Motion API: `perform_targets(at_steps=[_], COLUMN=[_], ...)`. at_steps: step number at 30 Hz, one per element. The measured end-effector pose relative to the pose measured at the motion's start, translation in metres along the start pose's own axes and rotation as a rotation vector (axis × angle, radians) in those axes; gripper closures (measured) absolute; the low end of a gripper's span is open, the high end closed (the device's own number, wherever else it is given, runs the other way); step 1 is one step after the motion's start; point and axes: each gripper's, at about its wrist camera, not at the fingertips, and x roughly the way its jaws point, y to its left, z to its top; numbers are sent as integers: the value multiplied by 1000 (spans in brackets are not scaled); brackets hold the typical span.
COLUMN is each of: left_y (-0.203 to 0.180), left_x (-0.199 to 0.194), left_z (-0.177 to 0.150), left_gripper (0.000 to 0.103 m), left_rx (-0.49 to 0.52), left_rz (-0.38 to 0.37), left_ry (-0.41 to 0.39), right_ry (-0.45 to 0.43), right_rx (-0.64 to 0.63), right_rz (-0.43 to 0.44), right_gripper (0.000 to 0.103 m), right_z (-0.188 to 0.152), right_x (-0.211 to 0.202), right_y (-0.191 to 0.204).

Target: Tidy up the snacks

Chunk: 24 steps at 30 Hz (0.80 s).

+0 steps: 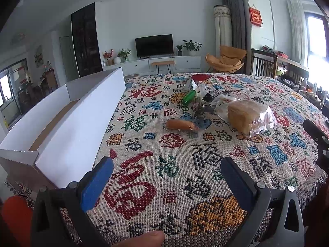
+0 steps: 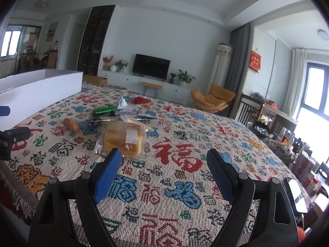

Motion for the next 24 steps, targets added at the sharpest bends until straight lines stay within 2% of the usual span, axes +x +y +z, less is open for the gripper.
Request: perform_targets(at_steps=[24], left_y=[1], left_x=[8], left_z=[-2], left_gripper=[0], left_rx=[-9], left_rz=[-3], left_ry=[40], right_ry=[-6], right_rx=[3], right_rz=[-1], right_gripper=[16], right_z=[-1], right_x=[1], right_y=[-1])
